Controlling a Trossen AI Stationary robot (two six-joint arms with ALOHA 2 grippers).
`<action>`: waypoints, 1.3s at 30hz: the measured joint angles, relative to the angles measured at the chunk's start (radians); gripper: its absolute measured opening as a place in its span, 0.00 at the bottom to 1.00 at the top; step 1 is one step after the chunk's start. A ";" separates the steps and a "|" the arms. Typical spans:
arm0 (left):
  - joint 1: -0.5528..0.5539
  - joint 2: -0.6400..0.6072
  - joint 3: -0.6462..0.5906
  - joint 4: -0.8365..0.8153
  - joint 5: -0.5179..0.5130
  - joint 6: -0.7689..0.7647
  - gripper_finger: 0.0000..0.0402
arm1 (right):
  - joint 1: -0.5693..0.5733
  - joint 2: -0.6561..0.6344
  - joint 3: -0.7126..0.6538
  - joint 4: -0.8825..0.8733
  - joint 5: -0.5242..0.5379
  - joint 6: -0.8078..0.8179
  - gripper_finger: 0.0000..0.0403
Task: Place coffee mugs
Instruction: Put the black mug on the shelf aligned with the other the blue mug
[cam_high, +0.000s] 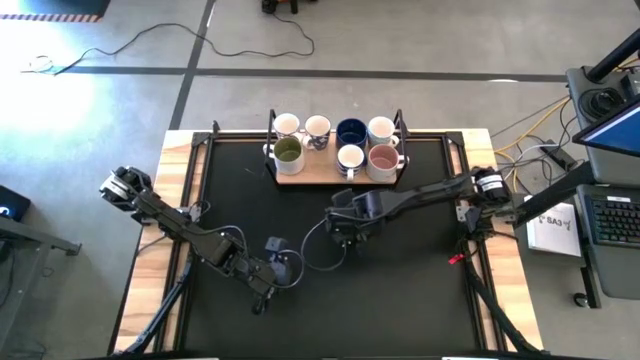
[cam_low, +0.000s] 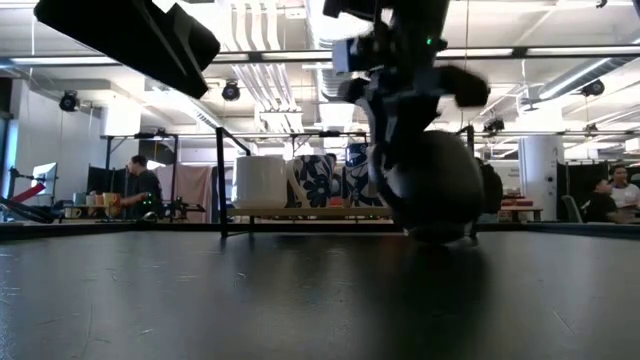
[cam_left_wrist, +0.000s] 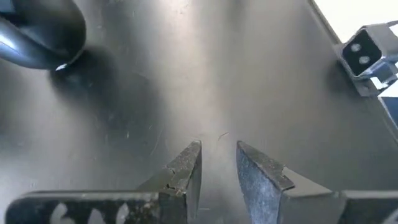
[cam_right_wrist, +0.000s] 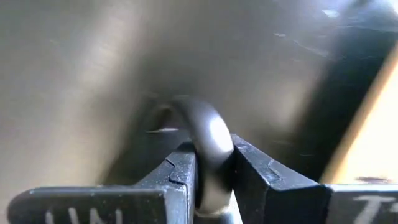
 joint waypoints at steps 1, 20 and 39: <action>0.000 0.000 0.000 -0.006 -0.008 -0.010 0.20 | -0.001 0.006 0.000 0.006 0.046 -0.044 0.17; -0.004 0.000 0.000 -0.012 -0.050 -0.097 0.20 | -0.002 0.022 0.079 0.123 0.146 -0.259 0.06; -0.014 0.001 0.000 -0.033 -0.049 -0.093 0.20 | 0.045 0.015 0.081 0.014 0.023 0.041 0.17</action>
